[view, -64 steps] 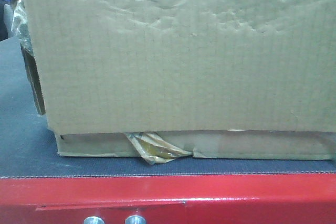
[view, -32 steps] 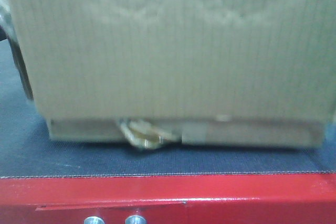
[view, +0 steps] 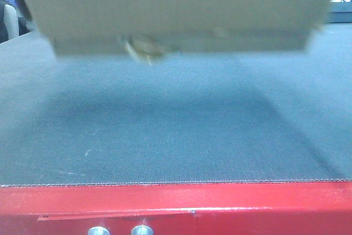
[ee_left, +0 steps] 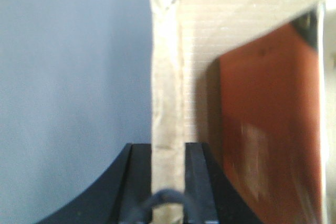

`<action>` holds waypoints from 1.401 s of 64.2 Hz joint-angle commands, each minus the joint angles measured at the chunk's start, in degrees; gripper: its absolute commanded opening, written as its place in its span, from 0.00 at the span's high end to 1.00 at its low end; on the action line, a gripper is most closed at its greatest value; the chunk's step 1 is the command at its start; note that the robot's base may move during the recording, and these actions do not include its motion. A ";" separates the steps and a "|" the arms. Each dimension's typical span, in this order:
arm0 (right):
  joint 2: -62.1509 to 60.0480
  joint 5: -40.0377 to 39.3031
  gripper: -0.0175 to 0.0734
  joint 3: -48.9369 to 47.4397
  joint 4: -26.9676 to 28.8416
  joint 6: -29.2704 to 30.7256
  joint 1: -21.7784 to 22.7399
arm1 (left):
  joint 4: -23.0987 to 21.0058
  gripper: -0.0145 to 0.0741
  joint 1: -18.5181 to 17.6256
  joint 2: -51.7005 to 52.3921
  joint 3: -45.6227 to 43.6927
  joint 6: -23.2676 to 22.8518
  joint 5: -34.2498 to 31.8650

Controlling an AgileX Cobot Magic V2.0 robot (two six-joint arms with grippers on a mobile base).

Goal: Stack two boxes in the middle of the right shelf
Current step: 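Lift the plain box with both grippers off the table, then back away from the table and turn while holding the box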

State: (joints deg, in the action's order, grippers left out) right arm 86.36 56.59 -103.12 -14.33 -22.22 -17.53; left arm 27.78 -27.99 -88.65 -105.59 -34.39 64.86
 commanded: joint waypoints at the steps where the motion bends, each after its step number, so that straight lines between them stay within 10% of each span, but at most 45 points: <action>1: -1.19 -3.44 0.99 -2.10 -4.00 -0.27 0.26 | 6.19 0.96 0.21 1.18 -2.34 -0.46 -1.35; 69: -1.31 -16.71 0.99 -3.16 -6.11 -0.27 0.26 | 7.54 0.96 0.21 1.18 -8.31 -0.58 -10.53; 90: -1.31 -15.96 0.99 -3.16 -6.38 -0.27 0.26 | 14.80 0.96 0.21 1.18 -8.31 -0.58 -9.20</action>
State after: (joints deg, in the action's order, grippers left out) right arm 86.15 42.65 -105.55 -18.61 -22.41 -17.76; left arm 38.63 -27.99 -88.61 -112.98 -34.51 56.47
